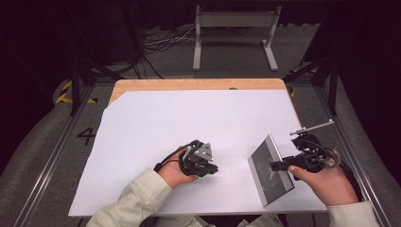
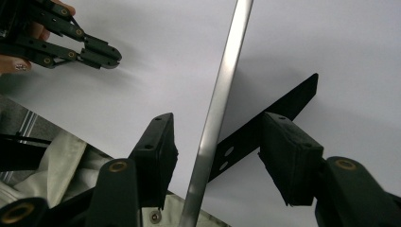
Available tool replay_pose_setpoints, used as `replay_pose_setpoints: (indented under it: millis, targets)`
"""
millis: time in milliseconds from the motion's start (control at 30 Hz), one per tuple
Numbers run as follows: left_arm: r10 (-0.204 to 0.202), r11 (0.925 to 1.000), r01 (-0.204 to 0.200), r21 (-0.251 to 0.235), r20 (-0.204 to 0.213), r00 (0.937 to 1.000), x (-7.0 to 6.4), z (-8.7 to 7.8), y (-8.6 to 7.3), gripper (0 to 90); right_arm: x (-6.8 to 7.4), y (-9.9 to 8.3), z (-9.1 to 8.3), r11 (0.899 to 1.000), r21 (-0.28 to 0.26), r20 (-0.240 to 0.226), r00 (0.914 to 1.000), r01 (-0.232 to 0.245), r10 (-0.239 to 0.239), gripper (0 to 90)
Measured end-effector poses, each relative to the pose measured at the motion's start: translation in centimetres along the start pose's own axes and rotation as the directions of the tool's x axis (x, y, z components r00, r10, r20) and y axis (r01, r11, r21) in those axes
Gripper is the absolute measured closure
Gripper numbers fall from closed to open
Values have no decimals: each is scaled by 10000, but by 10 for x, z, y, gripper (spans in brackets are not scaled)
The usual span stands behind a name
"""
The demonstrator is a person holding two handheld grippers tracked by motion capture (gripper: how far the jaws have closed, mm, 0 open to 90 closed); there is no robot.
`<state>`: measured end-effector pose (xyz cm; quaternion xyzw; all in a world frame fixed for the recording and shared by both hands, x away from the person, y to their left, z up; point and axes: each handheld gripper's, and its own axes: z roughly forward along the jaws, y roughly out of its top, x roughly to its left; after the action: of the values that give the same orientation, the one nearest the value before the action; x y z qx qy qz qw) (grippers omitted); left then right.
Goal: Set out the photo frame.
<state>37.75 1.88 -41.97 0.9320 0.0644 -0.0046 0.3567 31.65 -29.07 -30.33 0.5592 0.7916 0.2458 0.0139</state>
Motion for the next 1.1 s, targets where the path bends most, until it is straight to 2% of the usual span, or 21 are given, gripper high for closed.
replay_pose_setpoints:
  millis: [267,500,733,1000,1100]
  targets:
    - [-3,10000,3,15,-7,10000,0,0,0,853,1,1,6,9998,212,91,9999,40,-42,496]
    - [-23,10000,23,45,9,10000,0,0,0,854,1,1,9,9994,338,-29,10000,73,-72,571]
    - [-20,10000,20,59,-32,10000,0,1,-1,856,2,1,10,9981,619,202,9998,49,-61,644]
    - [-68,10000,68,54,-15,10000,-1,1,-1,859,11,3,9,9965,807,781,9966,216,-279,697]
    - [-76,10000,76,53,8,10000,-1,1,-1,862,11,3,8,9962,857,783,9966,175,-243,705]
